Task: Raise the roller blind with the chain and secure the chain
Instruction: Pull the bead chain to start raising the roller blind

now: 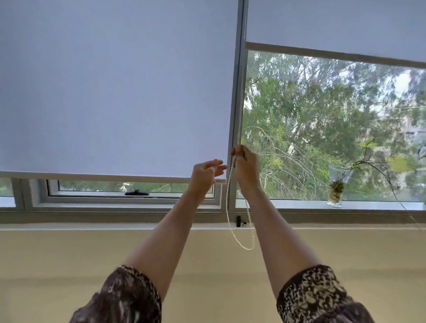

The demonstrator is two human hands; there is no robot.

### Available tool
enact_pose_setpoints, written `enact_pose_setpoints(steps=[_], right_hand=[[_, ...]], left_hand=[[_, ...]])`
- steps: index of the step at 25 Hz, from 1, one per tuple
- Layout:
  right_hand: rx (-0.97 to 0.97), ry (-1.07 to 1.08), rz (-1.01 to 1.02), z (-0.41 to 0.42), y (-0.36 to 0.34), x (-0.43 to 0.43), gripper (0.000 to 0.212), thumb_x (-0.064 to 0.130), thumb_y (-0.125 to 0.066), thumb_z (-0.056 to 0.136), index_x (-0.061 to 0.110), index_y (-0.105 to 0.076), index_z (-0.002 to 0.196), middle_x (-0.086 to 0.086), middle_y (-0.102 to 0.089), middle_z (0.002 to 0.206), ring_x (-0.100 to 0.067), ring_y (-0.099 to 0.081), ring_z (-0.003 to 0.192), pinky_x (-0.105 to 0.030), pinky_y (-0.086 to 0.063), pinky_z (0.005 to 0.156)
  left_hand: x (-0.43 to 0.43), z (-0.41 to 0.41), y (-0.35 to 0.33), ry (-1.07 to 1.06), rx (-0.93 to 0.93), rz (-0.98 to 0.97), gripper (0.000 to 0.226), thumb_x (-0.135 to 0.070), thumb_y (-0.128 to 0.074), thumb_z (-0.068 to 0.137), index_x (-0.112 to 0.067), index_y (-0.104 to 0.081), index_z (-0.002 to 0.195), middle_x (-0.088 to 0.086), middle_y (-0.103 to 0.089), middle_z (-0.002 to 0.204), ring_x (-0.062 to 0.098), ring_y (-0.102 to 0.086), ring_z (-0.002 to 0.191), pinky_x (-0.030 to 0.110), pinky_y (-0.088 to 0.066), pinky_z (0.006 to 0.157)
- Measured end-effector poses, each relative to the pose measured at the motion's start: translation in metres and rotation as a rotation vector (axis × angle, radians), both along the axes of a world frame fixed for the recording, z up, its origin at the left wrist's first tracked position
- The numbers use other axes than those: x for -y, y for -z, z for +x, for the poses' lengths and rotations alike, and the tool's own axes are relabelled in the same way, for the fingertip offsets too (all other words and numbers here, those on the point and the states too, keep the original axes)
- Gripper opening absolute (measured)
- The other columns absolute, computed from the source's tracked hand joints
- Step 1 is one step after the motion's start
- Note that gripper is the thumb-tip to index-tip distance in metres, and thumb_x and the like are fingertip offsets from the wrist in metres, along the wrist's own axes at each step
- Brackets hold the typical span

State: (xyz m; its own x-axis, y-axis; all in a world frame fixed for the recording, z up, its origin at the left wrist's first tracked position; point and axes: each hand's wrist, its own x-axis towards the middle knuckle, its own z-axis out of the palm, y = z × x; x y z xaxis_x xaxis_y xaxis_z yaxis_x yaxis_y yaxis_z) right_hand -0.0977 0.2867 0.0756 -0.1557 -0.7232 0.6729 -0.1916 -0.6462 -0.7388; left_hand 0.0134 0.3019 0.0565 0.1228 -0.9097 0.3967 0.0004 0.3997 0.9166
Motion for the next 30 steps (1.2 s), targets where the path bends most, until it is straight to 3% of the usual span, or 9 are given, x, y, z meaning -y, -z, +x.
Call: enact_pose_setpoints(steps=[2, 4, 7, 11, 17, 20, 22, 25, 30], right_hand=[[0.003, -0.006, 0.016, -0.001, 0.013, -0.002, 0.03, 0.011, -0.041, 0.098, 0.019, -0.058, 0.074, 0.004, -0.05, 0.059, -0.015, -0.043, 0.056, -0.033, -0.035, 0.058], [0.017, -0.021, 0.026, 0.0, 0.021, -0.006, 0.036, 0.008, -0.041, 0.096, 0.025, -0.056, 0.069, 0.008, -0.05, 0.058, -0.013, -0.043, 0.055, -0.033, -0.034, 0.059], [0.02, -0.038, 0.038, 0.003, 0.026, -0.01, 0.032, 0.009, -0.042, 0.097, 0.019, -0.061, 0.073, 0.005, -0.053, 0.061, -0.015, -0.044, 0.057, -0.035, -0.033, 0.059], [-0.007, -0.044, 0.042, 0.01, 0.039, -0.019, 0.029, 0.011, -0.042, 0.097, 0.013, -0.065, 0.08, 0.01, -0.056, 0.06, -0.008, -0.043, 0.052, -0.029, -0.03, 0.055], [-0.061, -0.045, 0.096, 0.014, 0.075, -0.036, 0.031, 0.011, -0.041, 0.097, 0.014, -0.055, 0.069, 0.01, -0.039, 0.044, -0.009, -0.031, 0.044, -0.03, -0.023, 0.05], [-0.095, -0.062, 0.112, 0.015, 0.089, -0.046, 0.027, 0.007, -0.041, 0.095, 0.011, -0.052, 0.07, 0.011, -0.04, 0.043, -0.006, -0.03, 0.045, -0.03, -0.022, 0.05], [-0.148, -0.061, 0.104, 0.015, 0.097, -0.052, 0.028, 0.006, -0.041, 0.094, 0.012, -0.052, 0.069, 0.011, -0.045, 0.048, -0.004, -0.033, 0.046, -0.028, -0.025, 0.05], [-0.231, -0.059, 0.171, 0.01, 0.113, -0.063, 0.028, 0.004, -0.042, 0.094, 0.016, -0.051, 0.07, 0.007, -0.05, 0.057, -0.003, -0.037, 0.046, -0.026, -0.028, 0.051], [-0.263, -0.221, 0.421, 0.006, 0.136, -0.074, 0.027, 0.008, -0.039, 0.097, 0.008, -0.06, 0.08, -0.004, -0.054, 0.057, -0.011, -0.045, 0.044, -0.025, -0.035, 0.046]], left_hand=[[-0.007, -0.006, -0.017, 0.017, -0.006, -0.005, 0.033, -0.022, -0.042, 0.1, -0.004, -0.062, 0.12, 0.01, -0.07, 0.114, 0.015, -0.067, 0.096, 0.03, -0.05, 0.077], [-0.011, -0.01, -0.028, 0.032, -0.027, -0.012, 0.034, -0.025, -0.044, 0.1, -0.004, -0.062, 0.12, 0.009, -0.07, 0.114, 0.018, -0.066, 0.103, 0.036, -0.047, 0.084], [-0.016, -0.018, -0.038, 0.051, -0.086, -0.016, 0.032, -0.021, -0.046, 0.099, 0.0, -0.063, 0.118, 0.013, -0.069, 0.112, 0.022, -0.066, 0.097, 0.035, -0.051, 0.081], [-0.023, -0.026, -0.047, 0.084, -0.132, -0.013, 0.029, -0.011, -0.042, 0.099, 0.001, -0.062, 0.117, 0.013, -0.068, 0.108, 0.018, -0.066, 0.081, 0.024, -0.052, 0.06], [-0.027, -0.031, -0.059, 0.099, -0.188, -0.004, 0.031, -0.021, -0.045, 0.1, -0.003, -0.063, 0.116, 0.007, -0.07, 0.099, 0.015, -0.067, 0.08, 0.032, -0.053, 0.079], [-0.029, -0.033, -0.058, 0.066, -0.196, 0.014, 0.028, -0.02, -0.047, 0.099, -0.005, -0.067, 0.109, 0.0, -0.058, 0.072, 0.01, -0.055, 0.06, 0.03, -0.055, 0.065], [-0.03, -0.029, -0.046, 0.018, -0.132, 0.012, 0.027, -0.018, -0.045, 0.1, -0.012, -0.069, 0.091, -0.003, -0.049, 0.061, 0.004, -0.045, 0.046, 0.024, -0.053, 0.051], [-0.034, -0.023, -0.021, -0.039, -0.051, 0.023, 0.037, -0.007, -0.04, 0.098, -0.017, -0.063, 0.071, -0.006, -0.047, 0.051, 0.006, -0.039, 0.041, 0.021, -0.042, 0.045], [-0.044, -0.016, 0.025, -0.094, -0.009, 0.045, 0.04, 0.006, -0.038, 0.093, -0.014, -0.061, 0.067, -0.004, -0.047, 0.049, 0.007, -0.034, 0.037, 0.02, -0.026, 0.037]])
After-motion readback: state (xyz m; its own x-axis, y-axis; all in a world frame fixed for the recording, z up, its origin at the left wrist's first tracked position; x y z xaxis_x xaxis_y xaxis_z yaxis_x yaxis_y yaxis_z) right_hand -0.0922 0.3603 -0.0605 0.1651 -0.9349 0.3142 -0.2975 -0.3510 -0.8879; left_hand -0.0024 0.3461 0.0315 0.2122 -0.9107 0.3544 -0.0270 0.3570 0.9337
